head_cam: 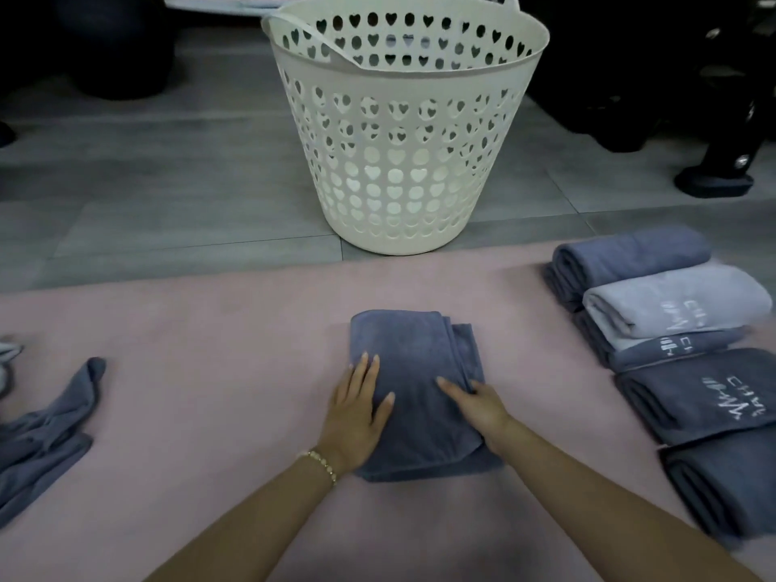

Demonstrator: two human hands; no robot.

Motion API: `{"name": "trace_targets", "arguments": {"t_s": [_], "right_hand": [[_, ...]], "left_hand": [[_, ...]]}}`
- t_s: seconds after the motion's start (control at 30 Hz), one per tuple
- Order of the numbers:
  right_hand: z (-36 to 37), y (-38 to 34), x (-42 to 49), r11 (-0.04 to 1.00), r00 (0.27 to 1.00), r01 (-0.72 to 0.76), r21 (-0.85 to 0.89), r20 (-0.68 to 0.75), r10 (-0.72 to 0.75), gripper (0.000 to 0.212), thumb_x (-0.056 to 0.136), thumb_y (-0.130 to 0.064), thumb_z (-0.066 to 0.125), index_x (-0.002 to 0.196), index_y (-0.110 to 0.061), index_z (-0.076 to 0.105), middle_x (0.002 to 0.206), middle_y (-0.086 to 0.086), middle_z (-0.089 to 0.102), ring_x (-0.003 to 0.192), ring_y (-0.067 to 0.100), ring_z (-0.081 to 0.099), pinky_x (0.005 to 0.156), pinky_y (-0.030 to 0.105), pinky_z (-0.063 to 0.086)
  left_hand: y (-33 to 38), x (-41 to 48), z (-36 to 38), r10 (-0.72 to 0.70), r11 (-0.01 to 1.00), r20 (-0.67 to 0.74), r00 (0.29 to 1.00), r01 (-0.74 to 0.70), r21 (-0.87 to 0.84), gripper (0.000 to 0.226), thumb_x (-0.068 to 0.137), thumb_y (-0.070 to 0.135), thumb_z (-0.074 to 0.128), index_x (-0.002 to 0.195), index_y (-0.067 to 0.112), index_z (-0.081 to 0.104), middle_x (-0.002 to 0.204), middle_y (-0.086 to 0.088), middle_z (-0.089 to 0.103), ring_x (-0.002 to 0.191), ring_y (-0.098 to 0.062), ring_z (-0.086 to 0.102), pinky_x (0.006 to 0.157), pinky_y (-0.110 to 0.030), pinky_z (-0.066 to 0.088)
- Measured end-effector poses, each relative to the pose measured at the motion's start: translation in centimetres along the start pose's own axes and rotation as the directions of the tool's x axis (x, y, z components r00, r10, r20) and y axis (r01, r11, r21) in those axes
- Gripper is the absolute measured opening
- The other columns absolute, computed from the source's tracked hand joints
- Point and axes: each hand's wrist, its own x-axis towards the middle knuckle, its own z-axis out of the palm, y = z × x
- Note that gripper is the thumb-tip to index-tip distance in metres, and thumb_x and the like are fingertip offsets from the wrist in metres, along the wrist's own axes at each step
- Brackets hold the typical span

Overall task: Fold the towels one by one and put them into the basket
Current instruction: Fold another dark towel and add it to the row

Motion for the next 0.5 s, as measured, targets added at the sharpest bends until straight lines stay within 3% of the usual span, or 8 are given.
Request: {"name": "trace_targets", "arguments": {"t_s": [0.03, 0.13, 0.23, 0.33, 0.43, 0.5], "right_hand": [[0.2, 0.0, -0.3, 0.991, 0.994, 0.091, -0.098, -0.053, -0.096, 0.018, 0.087, -0.031, 0.067, 0.089, -0.013, 0.065, 0.089, 0.002, 0.067, 0.089, 0.021, 0.065, 0.069, 0.014, 0.051], [-0.2, 0.5, -1.7, 0.947, 0.944, 0.260, -0.189, -0.157, -0.291, 0.019, 0.091, -0.022, 0.061, 0.073, -0.017, 0.057, 0.075, -0.004, 0.063, 0.070, 0.009, 0.060, 0.055, 0.008, 0.044], [-1.9, 1.8, -2.2, 0.924, 0.930, 0.261, -0.280, -0.184, -0.319, 0.014, 0.090, -0.023, 0.062, 0.078, -0.016, 0.060, 0.075, -0.009, 0.064, 0.070, 0.006, 0.060, 0.057, 0.007, 0.045], [-3.1, 2.1, -2.1, 0.887, 0.925, 0.201, -0.416, -0.218, -0.312, 0.034, 0.089, -0.023, 0.064, 0.061, -0.017, 0.047, 0.058, -0.006, 0.051, 0.054, 0.007, 0.047, 0.050, 0.011, 0.040], [-3.1, 2.4, -2.1, 0.863, 0.930, 0.121, -0.490, -0.249, -0.272, 0.036, 0.089, -0.027, 0.063, 0.063, -0.016, 0.042, 0.058, -0.003, 0.047, 0.058, 0.017, 0.047, 0.048, 0.016, 0.036], [-3.0, 2.6, -2.2, 0.837, 0.936, 0.077, -0.542, -0.250, -0.248, 0.028, 0.086, -0.035, 0.065, 0.075, -0.019, 0.046, 0.071, -0.003, 0.053, 0.070, 0.019, 0.054, 0.056, 0.022, 0.039]], "left_hand": [[-0.4, 0.0, 0.5, 0.000, 0.999, 0.023, 1.000, -0.001, 0.052, 0.096, 0.066, 0.082, -0.020, 0.145, 0.028, -0.019, 0.152, 0.014, -0.021, 0.144, -0.011, -0.015, 0.118, -0.027, -0.003], [-0.4, 0.6, 1.1, -0.016, 0.985, 0.057, 0.998, 0.005, 0.174, 0.099, 0.049, 0.080, -0.037, 0.134, 0.029, -0.032, 0.144, 0.016, -0.033, 0.135, -0.008, -0.028, 0.116, -0.030, -0.005], [0.3, 0.7, 1.8, -0.018, 0.965, 0.068, 0.997, -0.001, 0.261, 0.100, 0.047, 0.076, -0.043, 0.133, 0.026, -0.033, 0.143, 0.014, -0.035, 0.131, -0.009, -0.032, 0.115, -0.032, -0.006], [0.8, 1.0, 2.7, -0.028, 0.962, 0.067, 0.997, 0.008, 0.272, 0.100, 0.047, 0.073, -0.045, 0.133, 0.025, -0.033, 0.145, 0.013, -0.034, 0.131, -0.011, -0.035, 0.115, -0.032, -0.008], [1.0, 1.1, 3.0, -0.044, 0.967, 0.066, 0.997, 0.027, 0.252, 0.093, 0.055, 0.076, -0.037, 0.134, 0.029, -0.033, 0.149, 0.013, -0.032, 0.133, -0.014, -0.035, 0.115, -0.034, -0.012], [1.1, 1.5, 2.9, -0.113, 0.985, 0.073, 0.991, 0.102, 0.137, 0.078, 0.077, 0.075, -0.008, 0.139, 0.033, -0.028, 0.151, 0.011, -0.031, 0.139, -0.020, -0.030, 0.116, -0.038, -0.010]]}}
